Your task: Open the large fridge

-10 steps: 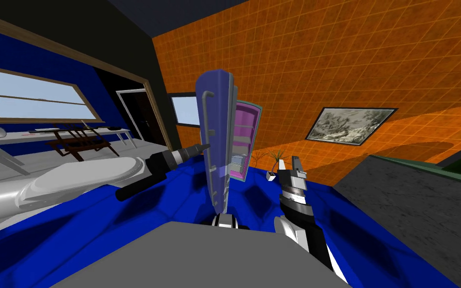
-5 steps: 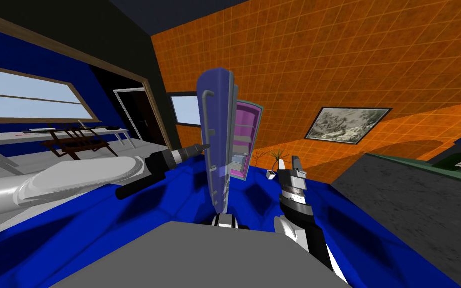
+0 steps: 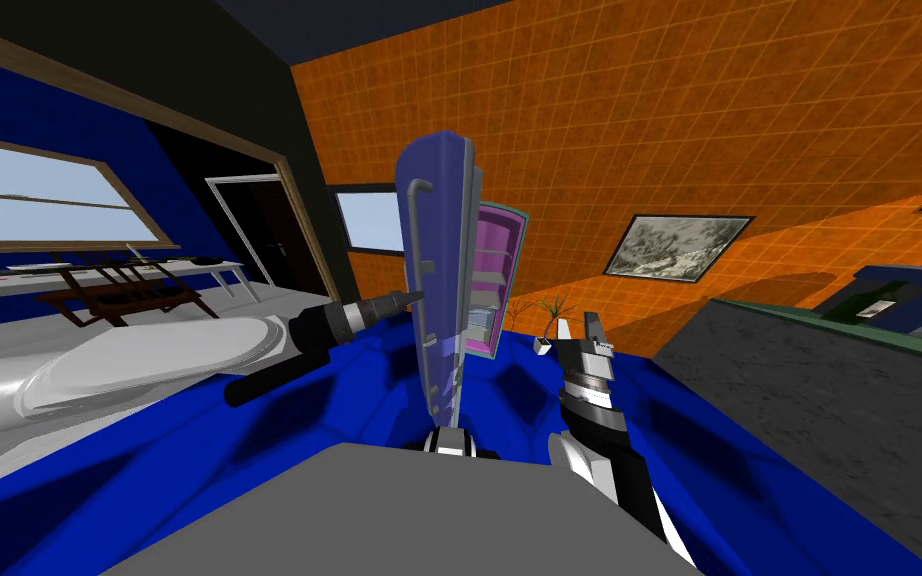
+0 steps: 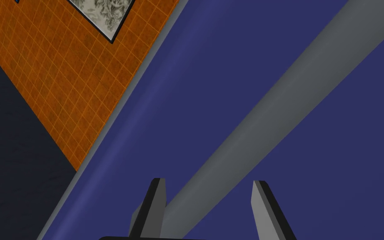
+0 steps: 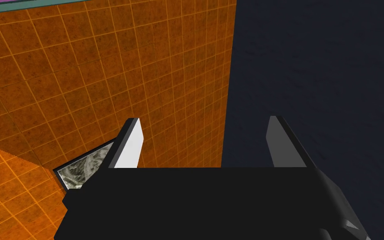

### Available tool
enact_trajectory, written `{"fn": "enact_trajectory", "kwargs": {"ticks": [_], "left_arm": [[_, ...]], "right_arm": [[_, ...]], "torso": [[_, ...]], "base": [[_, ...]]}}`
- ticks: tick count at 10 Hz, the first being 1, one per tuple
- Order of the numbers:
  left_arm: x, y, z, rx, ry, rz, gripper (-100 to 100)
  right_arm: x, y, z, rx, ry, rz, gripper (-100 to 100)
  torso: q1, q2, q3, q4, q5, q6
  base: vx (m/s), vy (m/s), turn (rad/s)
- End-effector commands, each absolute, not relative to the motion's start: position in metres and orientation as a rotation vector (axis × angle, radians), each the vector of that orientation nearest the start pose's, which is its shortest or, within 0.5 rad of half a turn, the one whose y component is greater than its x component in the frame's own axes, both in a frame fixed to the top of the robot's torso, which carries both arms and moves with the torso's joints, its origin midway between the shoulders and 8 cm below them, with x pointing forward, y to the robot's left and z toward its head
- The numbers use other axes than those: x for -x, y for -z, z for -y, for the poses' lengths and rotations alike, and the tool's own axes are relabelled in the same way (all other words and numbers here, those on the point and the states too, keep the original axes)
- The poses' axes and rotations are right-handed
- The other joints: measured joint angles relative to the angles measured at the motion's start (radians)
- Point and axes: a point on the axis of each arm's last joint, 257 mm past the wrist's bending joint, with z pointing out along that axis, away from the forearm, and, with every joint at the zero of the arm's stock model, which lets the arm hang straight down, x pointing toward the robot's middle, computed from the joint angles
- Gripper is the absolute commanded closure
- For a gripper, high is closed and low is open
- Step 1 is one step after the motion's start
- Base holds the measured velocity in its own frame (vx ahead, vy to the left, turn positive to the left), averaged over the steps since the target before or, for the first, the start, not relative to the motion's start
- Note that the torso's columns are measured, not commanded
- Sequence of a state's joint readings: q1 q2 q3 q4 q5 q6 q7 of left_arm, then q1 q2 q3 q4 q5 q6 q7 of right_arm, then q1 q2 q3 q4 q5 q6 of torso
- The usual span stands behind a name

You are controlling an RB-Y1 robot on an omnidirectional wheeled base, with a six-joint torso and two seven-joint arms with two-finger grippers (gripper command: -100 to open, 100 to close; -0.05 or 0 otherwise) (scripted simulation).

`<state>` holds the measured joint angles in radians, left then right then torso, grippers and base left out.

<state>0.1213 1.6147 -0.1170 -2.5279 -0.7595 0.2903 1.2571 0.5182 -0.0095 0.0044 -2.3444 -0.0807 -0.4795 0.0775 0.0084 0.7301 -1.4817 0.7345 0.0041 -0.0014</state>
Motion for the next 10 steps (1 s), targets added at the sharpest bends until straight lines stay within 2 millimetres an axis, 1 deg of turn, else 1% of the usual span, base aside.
{"fn": "enact_trajectory", "kwargs": {"ticks": [1, 2, 3, 4, 5, 6, 9, 10], "left_arm": [[-0.39, -0.035, -0.147, -0.044, 1.042, -1.676, 100], [-0.385, -0.034, -0.141, -0.057, 1.059, -1.681, 100], [-0.385, -0.034, -0.141, -0.057, 1.059, -1.681, 100], [-0.379, -0.033, -0.135, -0.07, 1.075, -1.686, 100], [-0.379, -0.033, -0.135, -0.07, 1.075, -1.686, 100], [-0.373, -0.032, -0.13, -0.083, 1.092, -1.691, 100], [-0.368, -0.031, -0.124, -0.096, 1.108, -1.696, 100], [-0.362, -0.031, -0.119, -0.109, 1.124, -1.701, 100]], "right_arm": [[-0.332, -0.043, 0.286, -0.651, -1.287, -0.572, 0], [-0.332, -0.043, 0.286, -0.651, -1.287, -0.572, 0], [-0.332, -0.043, 0.286, -0.651, -1.287, -0.572, 0], [-0.332, -0.043, 0.286, -0.651, -1.287, -0.572, 0], [-0.332, -0.043, 0.286, -0.651, -1.287, -0.572, 0], [-0.332, -0.043, 0.286, -0.651, -1.287, -0.572, 0], [-0.332, -0.043, 0.286, -0.651, -1.287, -0.572, 0], [-0.332, -0.043, 0.286, -0.651, -1.287, -0.572, 0]], "torso": [[0.0, -0.003, -0.002, -0.001, -0.001, 0.001], [-0.005, -0.005, -0.004, -0.001, -0.002, 0.001], [-0.006, -0.006, -0.004, -0.002, -0.002, 0.002], [-0.003, -0.006, -0.005, -0.002, -0.002, 0.001], [-0.004, -0.004, -0.003, -0.003, -0.002, 0.004], [-0.007, -0.003, -0.002, -0.002, -0.002, 0.0], [-0.01, 0.003, 0.004, -0.003, -0.003, 0.004], [-0.012, 0.004, 0.005, -0.003, -0.003, 0.004]], "base": [[-0.02, 0.216, -0.065], [-0.031, 0.211, -0.094], [-0.028, 0.248, -0.092], [-0.099, 0.267, -0.178], [-0.084, 0.208, -0.06], [-0.065, 0.191, -0.135], [-0.069, 0.197, -0.102], [-0.08, 0.236, -0.118]]}}
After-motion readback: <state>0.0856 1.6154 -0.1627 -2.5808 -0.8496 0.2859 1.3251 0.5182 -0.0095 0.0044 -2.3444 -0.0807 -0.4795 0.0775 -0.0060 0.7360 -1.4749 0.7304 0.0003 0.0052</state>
